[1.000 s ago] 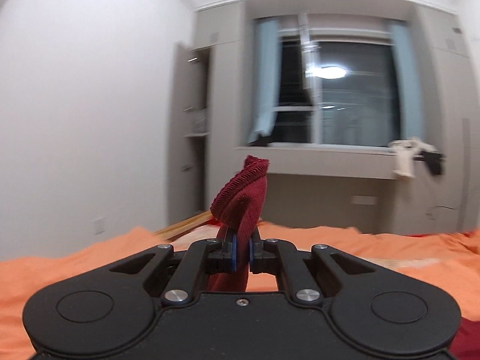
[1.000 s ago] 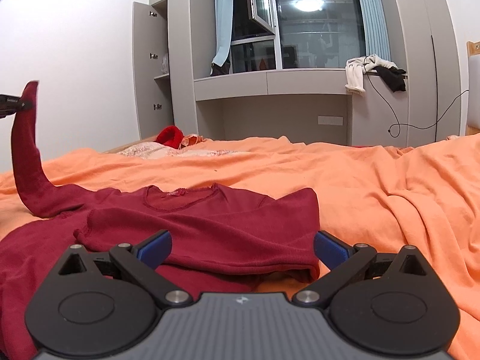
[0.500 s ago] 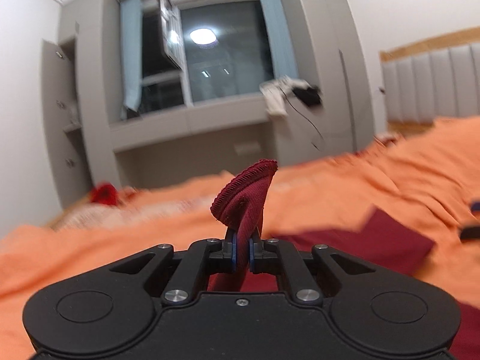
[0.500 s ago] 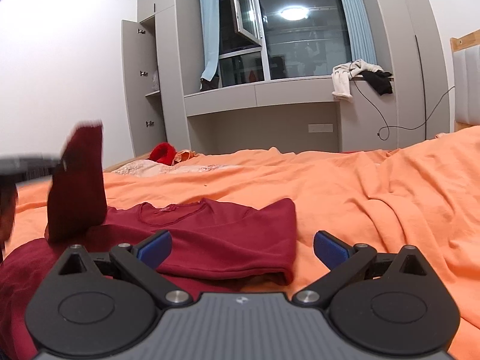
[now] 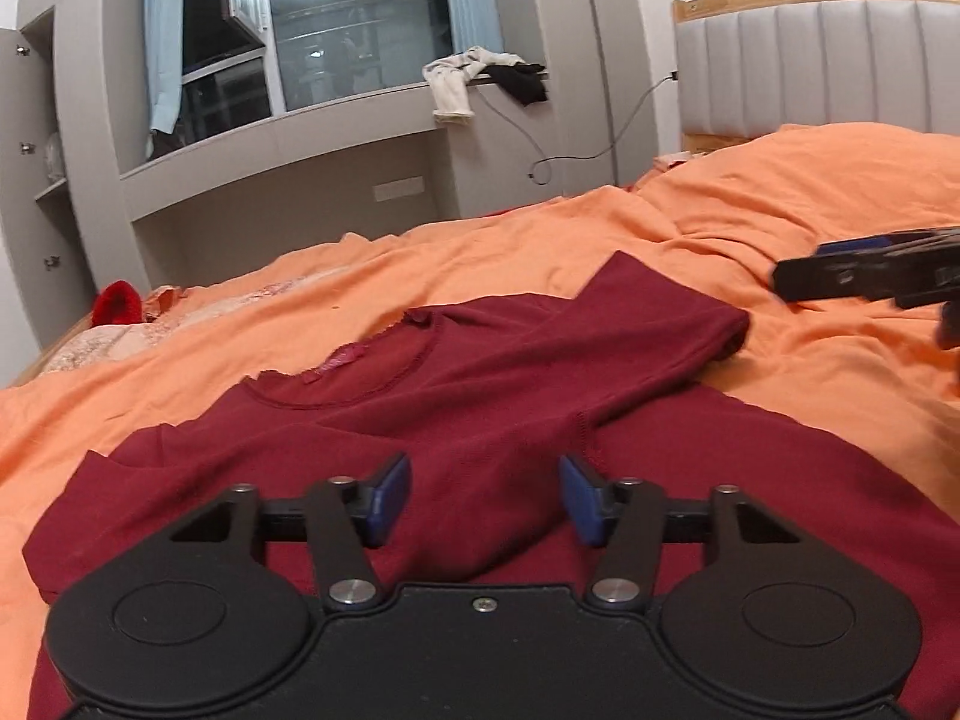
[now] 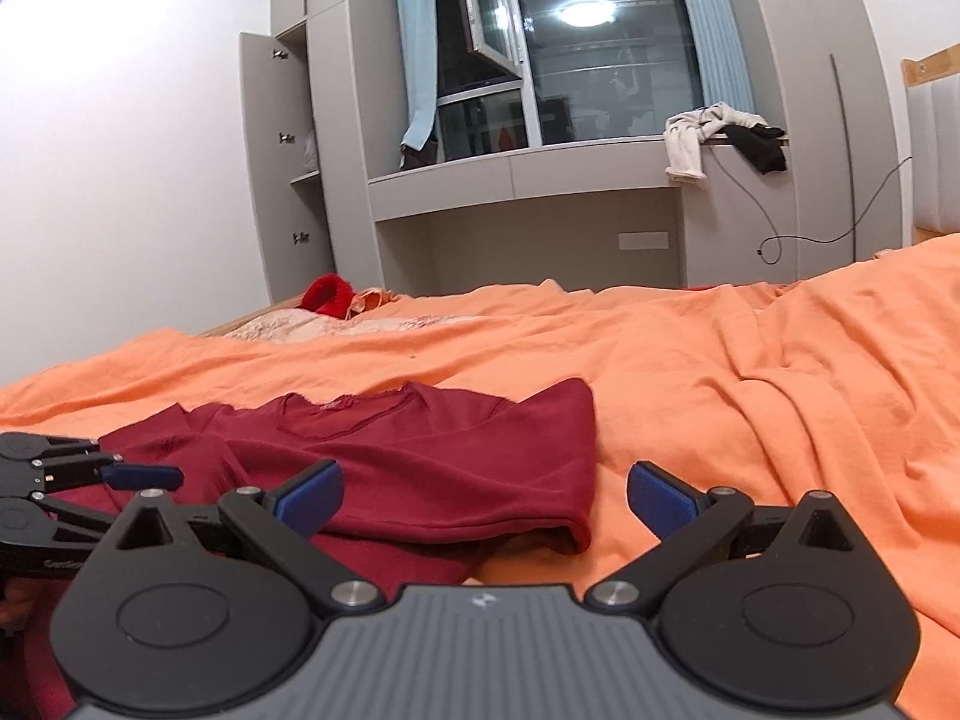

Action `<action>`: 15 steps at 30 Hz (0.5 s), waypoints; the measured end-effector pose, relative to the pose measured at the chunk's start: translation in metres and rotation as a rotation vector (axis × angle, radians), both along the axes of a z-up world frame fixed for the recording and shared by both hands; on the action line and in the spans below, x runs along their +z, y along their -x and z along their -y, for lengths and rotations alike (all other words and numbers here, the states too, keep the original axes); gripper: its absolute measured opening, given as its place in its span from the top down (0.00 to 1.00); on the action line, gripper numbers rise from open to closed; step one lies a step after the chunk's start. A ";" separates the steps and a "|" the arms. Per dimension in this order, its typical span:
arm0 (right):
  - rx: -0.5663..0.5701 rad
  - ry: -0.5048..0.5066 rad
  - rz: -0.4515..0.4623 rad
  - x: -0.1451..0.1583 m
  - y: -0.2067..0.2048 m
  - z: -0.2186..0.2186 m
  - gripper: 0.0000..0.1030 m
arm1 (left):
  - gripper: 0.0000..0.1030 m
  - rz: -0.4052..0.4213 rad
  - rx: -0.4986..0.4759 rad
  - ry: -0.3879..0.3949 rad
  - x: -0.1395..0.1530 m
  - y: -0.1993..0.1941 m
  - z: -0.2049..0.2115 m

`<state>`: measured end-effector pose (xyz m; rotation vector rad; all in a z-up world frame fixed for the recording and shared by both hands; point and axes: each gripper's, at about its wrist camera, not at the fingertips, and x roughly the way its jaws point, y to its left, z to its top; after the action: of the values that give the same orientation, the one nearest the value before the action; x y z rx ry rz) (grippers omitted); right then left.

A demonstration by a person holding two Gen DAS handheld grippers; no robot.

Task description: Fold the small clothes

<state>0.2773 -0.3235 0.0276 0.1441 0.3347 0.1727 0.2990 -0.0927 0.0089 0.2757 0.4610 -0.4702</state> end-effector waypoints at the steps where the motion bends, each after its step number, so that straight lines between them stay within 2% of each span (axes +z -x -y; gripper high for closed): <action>1: 0.007 0.006 -0.004 -0.001 -0.001 -0.003 0.00 | 0.40 -0.005 -0.009 0.002 0.003 0.001 -0.001; 4: 0.022 0.021 -0.014 -0.003 -0.003 -0.010 0.00 | 0.32 -0.012 -0.003 0.018 0.011 0.007 -0.007; 6: 0.033 0.023 -0.023 -0.004 -0.006 -0.015 0.00 | 0.26 -0.008 0.038 0.037 0.020 0.012 -0.018; 8: 0.048 0.028 -0.032 -0.006 -0.009 -0.021 0.00 | 0.23 -0.002 0.110 0.036 0.030 0.013 -0.031; 10: 0.071 0.040 -0.043 -0.006 -0.012 -0.029 0.00 | 0.19 0.016 0.221 -0.005 0.039 0.009 -0.047; 12: 0.093 0.053 -0.046 -0.007 -0.015 -0.039 0.00 | 0.12 0.035 0.313 -0.038 0.047 0.004 -0.066; 15: 0.121 0.072 -0.049 -0.010 -0.019 -0.051 0.00 | 0.04 0.025 0.421 -0.049 0.057 -0.007 -0.101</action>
<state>0.2958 -0.2727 0.0178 0.0565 0.3986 0.2771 0.3058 0.0083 0.0654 0.2229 0.4917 -0.0443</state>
